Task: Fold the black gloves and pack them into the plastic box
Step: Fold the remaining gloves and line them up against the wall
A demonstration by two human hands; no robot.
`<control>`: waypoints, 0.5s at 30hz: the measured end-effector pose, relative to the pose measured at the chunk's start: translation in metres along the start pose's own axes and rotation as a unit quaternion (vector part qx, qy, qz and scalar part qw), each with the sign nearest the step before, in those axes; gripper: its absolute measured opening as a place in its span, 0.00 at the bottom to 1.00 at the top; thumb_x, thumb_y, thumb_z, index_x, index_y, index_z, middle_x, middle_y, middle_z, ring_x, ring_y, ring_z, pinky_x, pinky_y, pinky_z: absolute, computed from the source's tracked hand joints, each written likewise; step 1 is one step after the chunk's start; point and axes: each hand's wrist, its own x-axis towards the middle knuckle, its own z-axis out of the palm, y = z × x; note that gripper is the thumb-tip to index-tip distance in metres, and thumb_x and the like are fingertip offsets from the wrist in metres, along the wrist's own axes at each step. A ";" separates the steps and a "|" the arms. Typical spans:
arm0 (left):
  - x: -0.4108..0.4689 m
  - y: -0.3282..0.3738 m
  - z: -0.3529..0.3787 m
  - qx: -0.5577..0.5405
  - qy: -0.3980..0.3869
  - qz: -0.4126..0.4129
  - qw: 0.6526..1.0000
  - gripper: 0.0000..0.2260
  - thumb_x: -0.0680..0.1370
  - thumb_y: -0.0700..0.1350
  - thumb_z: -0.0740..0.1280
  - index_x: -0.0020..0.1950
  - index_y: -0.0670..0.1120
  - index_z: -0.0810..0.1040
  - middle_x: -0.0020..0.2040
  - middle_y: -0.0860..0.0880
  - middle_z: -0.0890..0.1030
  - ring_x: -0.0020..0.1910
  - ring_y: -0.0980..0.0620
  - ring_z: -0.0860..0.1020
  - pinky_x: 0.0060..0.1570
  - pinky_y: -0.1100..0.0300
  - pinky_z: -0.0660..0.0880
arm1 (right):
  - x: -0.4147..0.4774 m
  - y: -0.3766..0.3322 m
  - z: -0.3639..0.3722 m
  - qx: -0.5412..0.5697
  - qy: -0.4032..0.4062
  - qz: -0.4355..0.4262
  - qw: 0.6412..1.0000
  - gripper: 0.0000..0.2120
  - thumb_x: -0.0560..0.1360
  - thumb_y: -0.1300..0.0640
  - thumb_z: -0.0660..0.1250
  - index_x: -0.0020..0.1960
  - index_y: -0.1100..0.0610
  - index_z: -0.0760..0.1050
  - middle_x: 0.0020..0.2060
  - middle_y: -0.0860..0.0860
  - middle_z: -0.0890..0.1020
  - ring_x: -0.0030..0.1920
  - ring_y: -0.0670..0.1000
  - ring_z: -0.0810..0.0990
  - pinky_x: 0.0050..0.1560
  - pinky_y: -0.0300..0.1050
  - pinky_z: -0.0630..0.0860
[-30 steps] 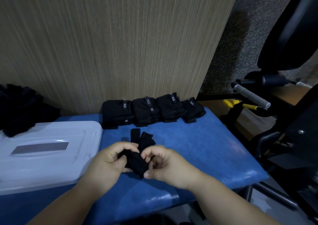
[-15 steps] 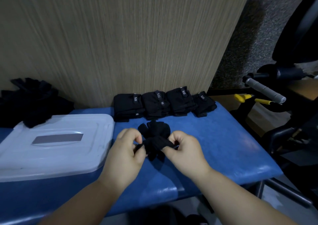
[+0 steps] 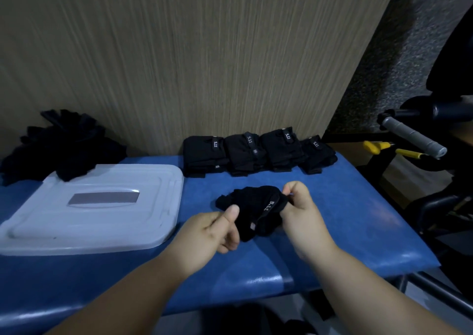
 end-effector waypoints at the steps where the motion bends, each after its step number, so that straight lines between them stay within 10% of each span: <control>1: 0.001 0.000 0.001 -0.033 -0.008 -0.030 0.999 0.29 0.69 0.68 0.55 0.43 0.44 0.81 0.40 0.48 0.85 0.40 0.54 0.84 0.44 0.58 0.80 | -0.001 -0.001 0.001 0.022 -0.015 0.002 1.000 0.14 0.76 0.68 0.59 0.40 0.50 0.65 0.31 0.51 0.71 0.33 0.51 0.67 0.32 0.45 0.68; 7: 0.008 0.006 0.003 -0.323 -0.063 -0.128 0.936 0.25 0.73 0.59 0.63 0.60 0.42 0.77 0.49 0.42 0.85 0.45 0.47 0.84 0.41 0.57 0.80 | -0.011 -0.011 0.008 0.153 -0.153 0.018 0.976 0.11 0.79 0.71 0.54 0.49 0.55 0.65 0.38 0.61 0.77 0.38 0.59 0.74 0.42 0.55 0.72; 15: 0.019 0.004 -0.007 -0.488 0.105 -0.069 0.864 0.11 0.79 0.39 0.64 0.61 0.42 0.74 0.50 0.45 0.85 0.45 0.50 0.84 0.42 0.57 0.80 | -0.009 -0.009 0.005 0.117 -0.134 0.048 0.983 0.17 0.77 0.74 0.53 0.49 0.53 0.70 0.37 0.56 0.79 0.40 0.58 0.75 0.43 0.53 0.72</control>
